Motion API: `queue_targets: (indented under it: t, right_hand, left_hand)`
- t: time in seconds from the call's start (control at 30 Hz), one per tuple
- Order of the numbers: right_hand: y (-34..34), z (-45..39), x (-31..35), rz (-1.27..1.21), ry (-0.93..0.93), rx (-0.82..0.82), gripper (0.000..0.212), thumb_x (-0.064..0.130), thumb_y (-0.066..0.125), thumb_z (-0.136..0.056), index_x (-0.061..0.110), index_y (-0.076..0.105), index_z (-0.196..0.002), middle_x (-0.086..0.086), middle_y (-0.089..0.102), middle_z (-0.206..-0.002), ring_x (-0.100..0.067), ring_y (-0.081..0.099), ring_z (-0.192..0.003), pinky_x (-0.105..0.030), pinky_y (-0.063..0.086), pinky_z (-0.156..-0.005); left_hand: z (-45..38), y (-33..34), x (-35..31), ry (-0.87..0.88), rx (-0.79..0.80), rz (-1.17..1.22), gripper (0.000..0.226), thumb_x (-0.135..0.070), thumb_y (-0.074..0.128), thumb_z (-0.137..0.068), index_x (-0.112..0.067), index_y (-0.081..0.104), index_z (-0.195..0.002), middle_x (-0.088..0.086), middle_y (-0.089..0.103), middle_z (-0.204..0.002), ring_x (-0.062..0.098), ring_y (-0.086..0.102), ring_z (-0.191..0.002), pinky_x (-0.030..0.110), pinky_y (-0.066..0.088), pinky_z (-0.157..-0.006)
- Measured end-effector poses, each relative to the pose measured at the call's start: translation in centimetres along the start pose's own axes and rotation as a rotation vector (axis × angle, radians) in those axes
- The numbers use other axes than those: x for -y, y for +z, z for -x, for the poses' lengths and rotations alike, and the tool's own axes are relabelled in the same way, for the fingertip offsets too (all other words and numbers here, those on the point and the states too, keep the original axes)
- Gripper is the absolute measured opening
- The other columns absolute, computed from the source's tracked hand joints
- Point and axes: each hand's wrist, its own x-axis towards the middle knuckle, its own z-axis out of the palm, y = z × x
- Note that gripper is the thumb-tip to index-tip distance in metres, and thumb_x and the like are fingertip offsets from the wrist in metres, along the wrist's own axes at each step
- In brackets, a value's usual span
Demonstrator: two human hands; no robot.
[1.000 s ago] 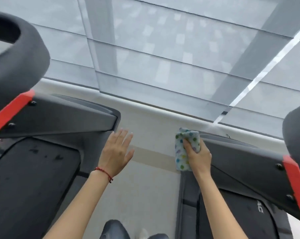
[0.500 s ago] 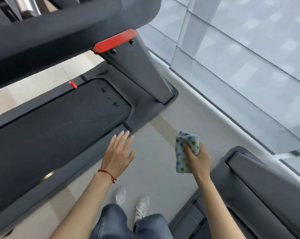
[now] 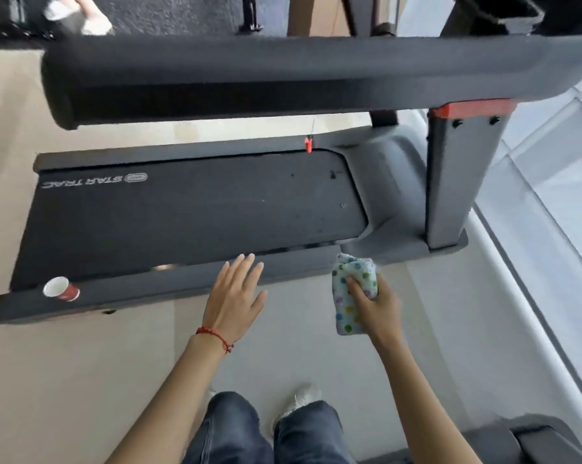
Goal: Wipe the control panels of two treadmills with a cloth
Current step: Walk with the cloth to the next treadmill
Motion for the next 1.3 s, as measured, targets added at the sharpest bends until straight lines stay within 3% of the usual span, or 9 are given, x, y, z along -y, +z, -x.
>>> queue_targets:
  t: [0.3, 0.37, 0.47, 0.6, 0.67, 0.77, 0.87, 1.1, 1.3]
  right_hand:
    - [18.1, 6.2, 7.5, 0.088, -0.111, 0.327, 0.023, 0.029, 0.065, -0.084, 0.008, 0.055, -0.082, 0.001, 0.059, -0.069, -0.014, 0.055, -0.063, -0.026, 0.047, -0.057]
    - [21.7, 7.9, 9.0, 0.112, -0.151, 0.407, 0.021, 0.029, 0.065, -0.084, 0.01, 0.055, -0.08, 0.004, 0.059, -0.068, -0.01, 0.055, -0.061, -0.016, 0.045, -0.052]
    - [26.8, 10.6, 11.1, 0.166, -0.222, 0.535, 0.024, 0.03, 0.065, -0.084, 0.008, 0.056, -0.084, 0.006, 0.059, -0.069, -0.009, 0.056, -0.063, -0.014, 0.045, -0.052]
    - [32.3, 14.3, 13.6, 0.244, -0.327, 0.733, 0.022, 0.033, 0.063, -0.085, 0.013, 0.057, -0.09, 0.008, 0.061, -0.076, -0.006, 0.06, -0.068, -0.011, 0.046, -0.053]
    - [34.9, 16.0, 14.5, 0.279, -0.38, 0.826, 0.023, 0.035, 0.064, -0.085, 0.014, 0.057, -0.092, 0.006, 0.063, -0.079, -0.01, 0.063, -0.073, -0.019, 0.052, -0.059]
    - [39.3, 18.4, 15.8, 0.353, -0.464, 0.96, 0.026, 0.036, 0.065, -0.083, 0.012, 0.058, -0.09, 0.005, 0.064, -0.079, -0.016, 0.065, -0.075, -0.031, 0.057, -0.066]
    - [43.9, 20.5, 17.2, 0.398, -0.548, 1.083, 0.02, 0.034, 0.065, -0.084, 0.017, 0.057, -0.091, 0.004, 0.065, -0.081, -0.016, 0.066, -0.075, -0.03, 0.057, -0.067]
    - [54.6, 24.4, 21.2, 0.436, -0.659, 1.314, 0.014, 0.03, 0.064, -0.085, 0.019, 0.058, -0.092, 0.007, 0.064, -0.077, -0.004, 0.062, -0.068, -0.007, 0.046, -0.051]
    - [63.0, 28.3, 24.4, 0.477, -0.661, 1.432, 0.017, 0.029, 0.064, -0.085, 0.015, 0.057, -0.092, 0.004, 0.063, -0.08, -0.012, 0.063, -0.072, -0.02, 0.051, -0.059]
  left_hand:
    - [11.2, -5.0, 15.9, -0.364, -0.055, -0.034, 0.061, -0.039, 0.019, -0.098, 0.001, 0.061, -0.117, 0.02, 0.059, -0.122, 0.037, 0.055, -0.114, 0.049, 0.041, -0.095]
    - [13.9, -5.9, 18.8, -0.439, -0.06, -0.049, 0.06, -0.038, 0.021, -0.097, 0.002, 0.061, -0.116, 0.021, 0.059, -0.121, 0.038, 0.056, -0.112, 0.051, 0.044, -0.092]
    - [18.0, -7.2, 22.3, -0.575, -0.094, -0.051, 0.054, -0.034, 0.03, -0.091, 0.002, 0.061, -0.115, 0.021, 0.059, -0.121, 0.038, 0.056, -0.112, 0.049, 0.043, -0.093]
    - [23.1, -8.6, 24.9, -0.761, -0.184, -0.056, 0.045, -0.029, 0.047, -0.087, 0.002, 0.062, -0.116, 0.022, 0.059, -0.121, 0.039, 0.057, -0.111, 0.052, 0.043, -0.092]
    - [25.7, -8.7, 25.8, -0.86, -0.253, -0.054, 0.039, -0.025, 0.052, -0.092, 0.003, 0.06, -0.118, 0.023, 0.058, -0.123, 0.04, 0.056, -0.112, 0.054, 0.041, -0.092]
    - [29.7, -8.8, 26.7, -1.044, -0.294, -0.027, 0.047, -0.033, 0.038, -0.098, 0.002, 0.06, -0.119, 0.023, 0.058, -0.123, 0.04, 0.055, -0.113, 0.055, 0.04, -0.092]
    - [33.0, -8.8, 27.7, -1.209, -0.29, 0.02, 0.068, -0.044, 0.012, -0.1, 0.001, 0.06, -0.12, 0.022, 0.057, -0.125, 0.038, 0.055, -0.114, 0.053, 0.04, -0.094]
    - [37.3, -9.2, 32.1, -1.505, -0.345, 0.061, 0.07, -0.046, 0.011, -0.1, 0.001, 0.059, -0.12, 0.021, 0.056, -0.126, 0.037, 0.052, -0.116, 0.052, 0.036, -0.098]
    - [39.5, -11.5, 37.5, -1.64, -0.412, 0.051, 0.068, -0.045, 0.015, -0.1, 0.002, 0.06, -0.119, 0.022, 0.057, -0.124, 0.04, 0.054, -0.114, 0.055, 0.038, -0.095]
